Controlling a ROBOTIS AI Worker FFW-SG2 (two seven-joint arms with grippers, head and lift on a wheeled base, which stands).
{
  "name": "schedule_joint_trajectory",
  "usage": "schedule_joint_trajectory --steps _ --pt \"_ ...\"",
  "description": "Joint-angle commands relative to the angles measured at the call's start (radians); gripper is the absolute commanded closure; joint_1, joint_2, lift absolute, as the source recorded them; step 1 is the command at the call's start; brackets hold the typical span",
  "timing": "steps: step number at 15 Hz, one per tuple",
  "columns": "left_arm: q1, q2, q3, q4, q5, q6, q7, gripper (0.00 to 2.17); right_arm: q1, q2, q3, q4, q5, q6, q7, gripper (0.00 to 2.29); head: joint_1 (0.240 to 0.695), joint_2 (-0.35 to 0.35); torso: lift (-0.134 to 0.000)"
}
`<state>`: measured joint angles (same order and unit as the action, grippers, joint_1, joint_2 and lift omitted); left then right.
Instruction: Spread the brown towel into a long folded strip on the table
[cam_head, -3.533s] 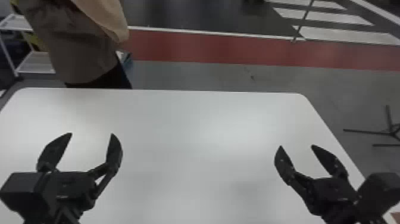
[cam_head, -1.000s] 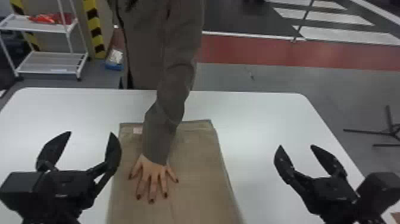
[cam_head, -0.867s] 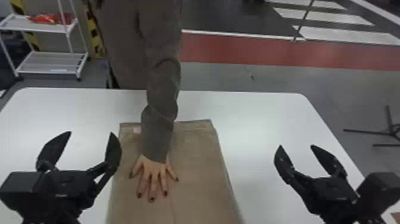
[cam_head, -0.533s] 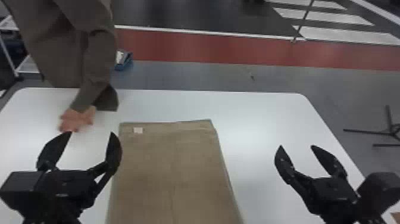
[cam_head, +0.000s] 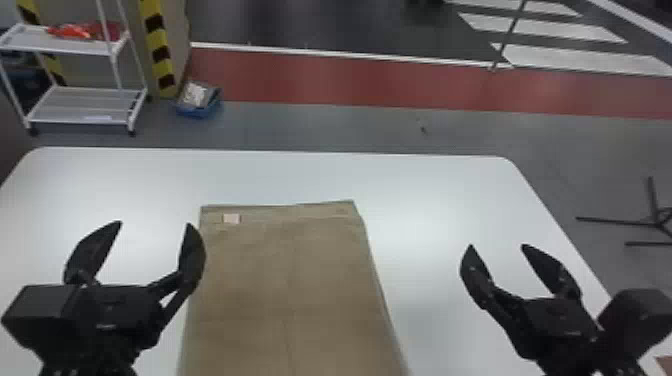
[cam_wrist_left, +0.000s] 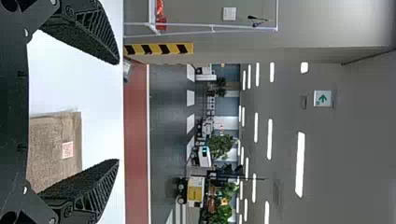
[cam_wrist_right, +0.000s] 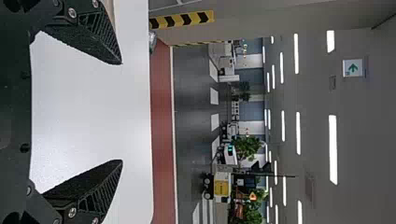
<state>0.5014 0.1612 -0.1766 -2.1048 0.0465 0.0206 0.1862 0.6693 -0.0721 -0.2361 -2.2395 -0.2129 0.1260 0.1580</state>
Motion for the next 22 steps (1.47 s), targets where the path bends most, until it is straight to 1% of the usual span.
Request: schedule_joint_trajectory --steps 1,6,8,11,12,14,16,17,18,20,21,22 --pt "-0.024 -0.002 -0.004 0.023 0.004 0.034 -0.001 0.15 -0.010 0.000 0.000 0.018 0.003 -0.001 0.000 0.14 0.695 -0.171 -0.120" --pt "-0.084 -0.002 -0.017 0.098 0.013 0.040 -0.002 0.14 -0.042 -0.003 0.000 0.054 0.015 0.018 0.000 0.14 0.695 -0.177 -0.119" --pt "-0.136 -0.003 -0.023 0.154 0.021 0.059 -0.005 0.14 -0.054 -0.005 0.000 0.070 0.018 0.021 0.000 0.14 0.695 -0.179 -0.119" --pt "-0.276 -0.008 -0.072 0.301 0.035 0.114 -0.017 0.15 -0.077 -0.006 -0.002 0.101 0.024 0.030 0.000 0.14 0.695 -0.183 -0.119" --pt "-0.314 -0.009 -0.078 0.336 0.046 0.154 -0.022 0.15 -0.080 -0.008 0.000 0.107 0.024 0.030 0.000 0.14 0.695 -0.192 -0.119" --pt "-0.350 -0.011 -0.075 0.371 0.058 0.175 -0.034 0.14 -0.089 -0.017 0.000 0.113 0.024 0.030 0.000 0.14 0.695 -0.200 -0.119" --pt "-0.397 -0.012 -0.063 0.408 0.076 0.276 -0.074 0.15 -0.102 -0.025 0.008 0.130 0.023 0.033 0.000 0.14 0.695 -0.201 -0.119" --pt "-0.408 -0.011 -0.058 0.419 0.078 0.289 -0.090 0.15 -0.108 -0.029 0.012 0.135 0.023 0.033 0.000 0.14 0.695 -0.199 -0.119" --pt "-0.417 -0.011 -0.057 0.428 0.079 0.289 -0.094 0.21 -0.112 -0.034 0.018 0.138 0.023 0.033 0.000 0.14 0.695 -0.197 -0.119" --pt "-0.422 -0.011 -0.044 0.433 0.084 0.322 -0.120 0.21 -0.122 -0.041 0.027 0.150 0.023 0.033 0.000 0.14 0.695 -0.190 -0.119" --pt "-0.422 -0.012 -0.035 0.437 0.088 0.325 -0.134 0.22 -0.125 -0.051 0.034 0.152 0.021 0.033 0.000 0.14 0.695 -0.183 -0.119" --pt "-0.423 -0.012 -0.030 0.445 0.099 0.325 -0.140 0.28 -0.126 -0.054 0.034 0.156 0.017 0.036 0.000 0.14 0.695 -0.180 -0.119"
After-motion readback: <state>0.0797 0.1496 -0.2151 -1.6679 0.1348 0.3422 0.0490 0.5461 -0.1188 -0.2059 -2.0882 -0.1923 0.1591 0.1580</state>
